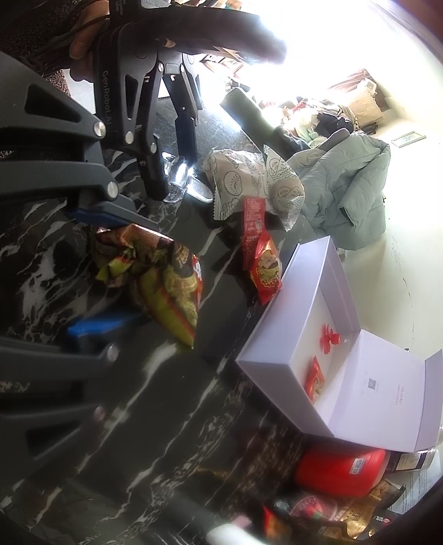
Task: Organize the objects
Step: 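Grasp clear plastic piece with left gripper while right gripper grasps cereal snack bag, then carry clear plastic piece with left gripper over white box while right gripper carries cereal bag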
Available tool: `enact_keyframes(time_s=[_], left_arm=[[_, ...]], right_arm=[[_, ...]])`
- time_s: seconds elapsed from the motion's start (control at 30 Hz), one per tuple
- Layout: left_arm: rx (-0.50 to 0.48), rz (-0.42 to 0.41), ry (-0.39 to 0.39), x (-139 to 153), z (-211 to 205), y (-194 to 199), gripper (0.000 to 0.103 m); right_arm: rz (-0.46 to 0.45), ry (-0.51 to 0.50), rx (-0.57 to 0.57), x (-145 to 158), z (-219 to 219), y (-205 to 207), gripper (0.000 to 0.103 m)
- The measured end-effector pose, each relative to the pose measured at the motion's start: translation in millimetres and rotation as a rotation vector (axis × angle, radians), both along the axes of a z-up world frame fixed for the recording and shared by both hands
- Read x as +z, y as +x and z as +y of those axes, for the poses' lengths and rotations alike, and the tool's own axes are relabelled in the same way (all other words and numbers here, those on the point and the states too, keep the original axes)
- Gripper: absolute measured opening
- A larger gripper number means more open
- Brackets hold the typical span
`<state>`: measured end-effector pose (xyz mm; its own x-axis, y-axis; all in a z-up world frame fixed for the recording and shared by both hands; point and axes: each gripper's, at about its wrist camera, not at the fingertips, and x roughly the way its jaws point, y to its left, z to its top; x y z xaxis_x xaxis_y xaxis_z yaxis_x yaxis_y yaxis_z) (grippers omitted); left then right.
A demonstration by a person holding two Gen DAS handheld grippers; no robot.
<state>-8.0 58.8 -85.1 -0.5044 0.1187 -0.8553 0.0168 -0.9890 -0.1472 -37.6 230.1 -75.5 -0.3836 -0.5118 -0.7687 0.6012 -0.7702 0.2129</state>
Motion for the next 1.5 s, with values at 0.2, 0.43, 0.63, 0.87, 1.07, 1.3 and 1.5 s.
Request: enact_keyframes(time_s=[0.2,0.43,0.63,0.87,1.07,1.3,1.5], left_arm=[[-0.016,0.003,0.034,1,-1,3,0.059],[-0.016,-0.001,0.046,1,-3,4,0.059],[-0.016,-0.01,0.064,1,-5,8,0.059],[-0.021,0.01,0.061,8,-6,15,0.059],[-0.019,0.03,0.056,18,-9,20,0.059],[-0.031,0.064,0.047,34,-8,22,0.059],[-0.067,0.089,0.033,46,1,16,0.059]], right_arm=[[0.002,-0.002,-0.002,0,1,0,0.043],[0.015,-0.005,0.006,1,-1,4,0.04],[0.023,-0.015,0.011,4,-2,8,0.038],[0.042,-0.019,0.022,12,-4,15,0.038],[0.064,-0.024,0.032,22,-7,20,0.038],[0.118,-0.028,0.047,42,-9,26,0.038],[0.143,-0.027,0.029,53,-2,27,0.038]])
